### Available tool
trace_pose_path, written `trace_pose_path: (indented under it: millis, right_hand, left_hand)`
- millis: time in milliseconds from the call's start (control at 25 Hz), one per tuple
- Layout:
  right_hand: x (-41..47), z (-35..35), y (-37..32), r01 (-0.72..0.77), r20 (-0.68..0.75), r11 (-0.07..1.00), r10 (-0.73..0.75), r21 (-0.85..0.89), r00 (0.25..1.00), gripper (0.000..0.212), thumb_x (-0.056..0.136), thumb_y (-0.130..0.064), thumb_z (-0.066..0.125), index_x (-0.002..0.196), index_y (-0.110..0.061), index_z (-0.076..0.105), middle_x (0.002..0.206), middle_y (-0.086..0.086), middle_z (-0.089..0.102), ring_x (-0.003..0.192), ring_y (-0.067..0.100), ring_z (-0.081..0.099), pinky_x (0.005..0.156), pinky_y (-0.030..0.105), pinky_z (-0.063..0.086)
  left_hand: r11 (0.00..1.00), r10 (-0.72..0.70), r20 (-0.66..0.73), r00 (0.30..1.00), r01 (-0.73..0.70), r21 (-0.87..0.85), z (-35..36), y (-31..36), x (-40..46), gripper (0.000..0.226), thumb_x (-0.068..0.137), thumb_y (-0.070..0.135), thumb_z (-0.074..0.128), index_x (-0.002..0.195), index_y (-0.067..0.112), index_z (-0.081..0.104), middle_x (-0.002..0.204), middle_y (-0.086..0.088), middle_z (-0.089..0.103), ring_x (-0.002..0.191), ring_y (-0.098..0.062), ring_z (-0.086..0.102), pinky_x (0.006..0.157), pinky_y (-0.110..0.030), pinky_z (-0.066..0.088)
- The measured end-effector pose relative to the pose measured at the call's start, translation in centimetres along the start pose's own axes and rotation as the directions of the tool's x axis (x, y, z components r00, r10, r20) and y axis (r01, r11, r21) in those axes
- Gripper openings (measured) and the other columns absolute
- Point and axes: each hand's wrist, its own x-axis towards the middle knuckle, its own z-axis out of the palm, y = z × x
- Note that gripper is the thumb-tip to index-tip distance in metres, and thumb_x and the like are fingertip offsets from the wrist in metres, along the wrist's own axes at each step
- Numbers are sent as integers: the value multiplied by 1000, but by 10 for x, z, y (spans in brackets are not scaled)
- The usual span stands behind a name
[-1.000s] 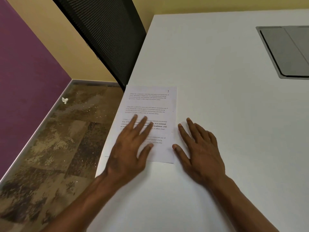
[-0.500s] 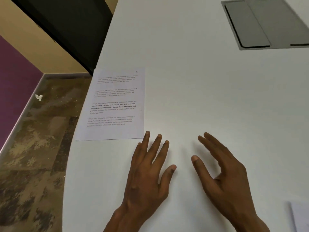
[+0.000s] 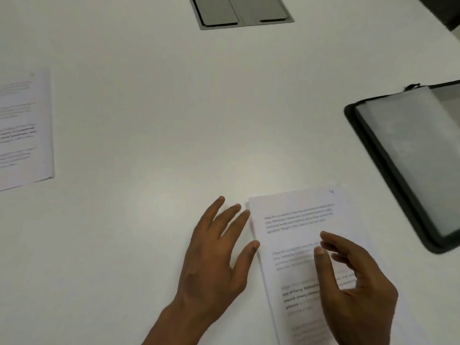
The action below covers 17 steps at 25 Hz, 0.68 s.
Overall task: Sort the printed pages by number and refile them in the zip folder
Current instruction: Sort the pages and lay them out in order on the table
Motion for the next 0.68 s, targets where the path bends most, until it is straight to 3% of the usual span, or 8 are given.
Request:
trace_pose_path:
  millis: [120,280,400,480,560,680]
  right_hand:
    - [0,-7,32,58,41,996,-55,-73,998,30,88,-36,64,113,-20,72,114,-7,70,104,10,65,94,14,48]
    - [-7,9,65,183,97,975,-172,-126,980,35,86,-23,72,120,-15,69,122,-3,67,114,10,60,100,30,51]
    - [-12,19,76,194,92,971,-183,-136,979,38,83,-23,75,120,-17,70,123,-4,67,115,8,58,100,33,51]
    - [-11,18,75,169,73,980,-162,-106,984,37,86,-32,71,121,-19,70,122,-5,68,114,7,60,101,28,49]
    - [-7,10,71,63,56,998,-65,30,996,33,94,-41,58,117,-21,70,119,-8,70,112,8,64,97,28,52]
    - [4,-9,69,-212,129,895,175,394,976,53,102,-54,33,109,-21,74,107,-7,75,105,14,69,90,27,54]
  left_hand:
    - [998,-49,47,998,47,41,21,17,13,57,93,51,56,143,24,51,148,8,48,147,-12,26,114,-37,37]
    - [980,-122,157,980,94,175,39,28,28,75,89,60,47,155,29,29,154,0,40,142,-22,31,116,-43,29]
    - [987,-100,90,991,87,132,43,39,33,69,91,48,53,154,28,32,136,-1,52,126,-20,44,106,-37,35]
    - [996,-89,7,996,89,4,43,54,31,59,95,31,56,151,28,38,121,2,58,111,-13,51,97,-21,42]
    - [998,14,-38,999,-17,-68,42,74,24,55,94,14,55,148,21,45,107,4,60,97,-11,56,84,-12,45]
    - [961,275,10,961,-275,-24,48,92,-1,64,84,-1,59,145,14,48,98,1,60,96,-15,53,95,-27,45]
